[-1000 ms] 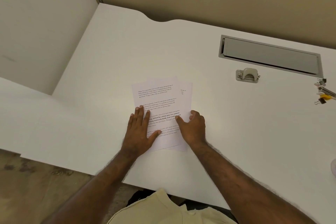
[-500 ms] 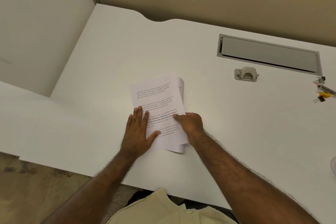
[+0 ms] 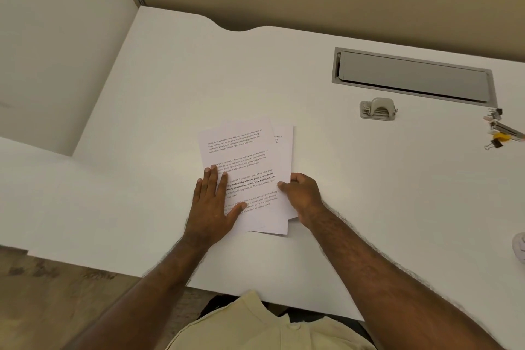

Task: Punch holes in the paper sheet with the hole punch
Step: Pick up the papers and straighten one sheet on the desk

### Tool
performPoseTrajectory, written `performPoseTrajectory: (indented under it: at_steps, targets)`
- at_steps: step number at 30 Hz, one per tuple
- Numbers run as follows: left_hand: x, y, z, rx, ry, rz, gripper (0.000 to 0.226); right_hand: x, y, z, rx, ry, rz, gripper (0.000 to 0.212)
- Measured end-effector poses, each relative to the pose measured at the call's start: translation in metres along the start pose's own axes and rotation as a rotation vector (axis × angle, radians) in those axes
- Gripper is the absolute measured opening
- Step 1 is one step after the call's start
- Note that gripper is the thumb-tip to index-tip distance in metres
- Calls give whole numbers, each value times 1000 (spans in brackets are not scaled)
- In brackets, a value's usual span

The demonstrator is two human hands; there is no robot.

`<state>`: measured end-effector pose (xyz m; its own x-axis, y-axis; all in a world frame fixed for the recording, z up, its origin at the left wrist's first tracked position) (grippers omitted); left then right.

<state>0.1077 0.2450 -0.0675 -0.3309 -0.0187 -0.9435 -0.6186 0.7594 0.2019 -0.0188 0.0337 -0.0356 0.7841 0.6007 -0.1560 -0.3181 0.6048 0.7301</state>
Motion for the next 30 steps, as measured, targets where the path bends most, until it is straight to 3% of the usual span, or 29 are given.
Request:
performPoseTrajectory:
  at_steps: [5,14,18,25,30]
  targets:
    - [-5,-2,-4,-8,-5,41,98,-13,-2,-9,35,-76,28,13]
    - [-20,-21,-38,-132,186,-5,78,-84,-3,-23,139,-379,46,19]
    - [-25,-34,-65,-109,248,-33,63,-119,-3,-31,133,-439,5,24]
    - [-24,-60,-122,-135,501,95,27,-166,-1,-48,145,-508,11,23]
    - [-18,-72,-154,-294,690,210,29,-195,4,-59,158,-492,-1,27]
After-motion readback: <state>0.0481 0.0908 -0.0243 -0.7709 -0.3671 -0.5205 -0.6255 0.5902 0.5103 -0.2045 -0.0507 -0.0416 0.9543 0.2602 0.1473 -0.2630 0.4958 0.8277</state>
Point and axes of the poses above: each hand's wrist, its own y-axis away from the middle knuckle, its own x-axis out of the palm, z = x × y, the point moved 1 cm from there along -y, towards the middle knuckle, and after that the axes turned 5 degrees about -y, right-handed, at the moved point
